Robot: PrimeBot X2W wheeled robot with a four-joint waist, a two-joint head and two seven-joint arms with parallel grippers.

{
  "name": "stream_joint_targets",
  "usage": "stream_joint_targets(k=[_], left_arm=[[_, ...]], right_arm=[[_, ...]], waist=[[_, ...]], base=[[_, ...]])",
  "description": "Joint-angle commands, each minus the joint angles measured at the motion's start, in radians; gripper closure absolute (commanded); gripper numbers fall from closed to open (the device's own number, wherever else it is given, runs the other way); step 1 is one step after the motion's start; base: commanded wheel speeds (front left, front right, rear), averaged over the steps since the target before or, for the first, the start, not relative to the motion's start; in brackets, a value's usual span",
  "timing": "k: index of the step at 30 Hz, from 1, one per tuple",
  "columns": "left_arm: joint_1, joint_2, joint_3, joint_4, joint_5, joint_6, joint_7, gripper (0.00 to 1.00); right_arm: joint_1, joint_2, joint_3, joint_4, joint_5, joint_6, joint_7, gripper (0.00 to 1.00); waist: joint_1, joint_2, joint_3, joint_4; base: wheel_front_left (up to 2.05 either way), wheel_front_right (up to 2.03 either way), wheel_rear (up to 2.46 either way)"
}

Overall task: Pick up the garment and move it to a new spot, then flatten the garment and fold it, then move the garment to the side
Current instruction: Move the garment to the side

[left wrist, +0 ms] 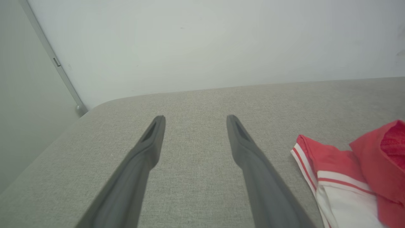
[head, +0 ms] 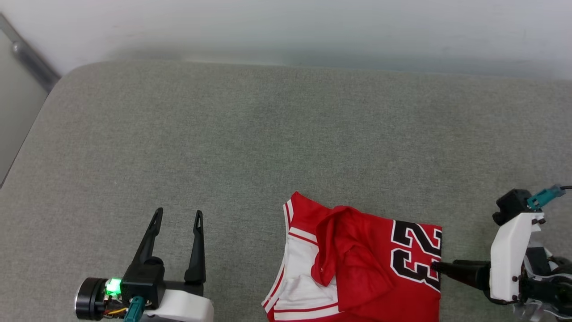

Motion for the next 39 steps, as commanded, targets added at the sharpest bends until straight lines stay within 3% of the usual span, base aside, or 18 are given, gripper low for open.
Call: stream_joint_targets(k=[1,9,16,17,18,32,39], left_arm=[[-0.018,-0.003,-0.004,-0.006,-0.003,-0.003,-0.002,0.00],[-0.059,-0.012,-0.014,-0.003,-0.005,-0.008,-0.002,0.00],[-0.075,-0.016,-0.014,0.005,-0.004,-0.010,-0.002,0.00],[-0.076,-0.017,-0.013,0.006,-0.004,-0.010,-0.002,0.00],[-0.076,-0.017,-0.012,0.006,-0.004,-0.009,-0.002,0.00],[-0.032,-0.019,0.002,0.014,-0.002,-0.005,-0.002,0.00],[0.011,-0.017,0.025,0.005,-0.007,-0.001,-0.002,0.00]], right_arm=[[0.011,0.018,0.000,0.015,0.010,0.000,-0.010,0.00],[0.013,0.107,0.037,0.136,0.048,-0.001,-0.074,0.00],[0.022,0.124,0.135,0.205,0.047,-0.002,-0.107,0.00],[0.018,0.119,0.148,0.204,0.043,-0.002,-0.119,0.20],[0.014,0.116,0.155,0.204,0.045,-0.003,-0.134,1.00],[-0.095,-0.003,0.265,0.051,0.097,0.000,-0.236,1.00],[-0.165,-0.129,0.352,-0.088,0.067,0.000,-0.213,1.00]], waist=[[-0.0001,0.0000,0.025,0.019],[-0.0001,0.0000,0.079,0.058],[-0.0001,0.0000,0.099,0.082],[-0.0001,0.0000,0.100,0.083],[-0.0001,0.0000,0.100,0.084],[-0.0001,0.0000,0.017,0.059],[-0.0001,0.0000,-0.024,-0.049]], base=[[0.00,0.00,0.00],[0.00,0.00,0.00],[0.00,0.00,0.00],[0.00,0.00,0.00],[0.00,0.00,0.00],[0.00,0.00,0.00],[0.00,0.00,0.00]])
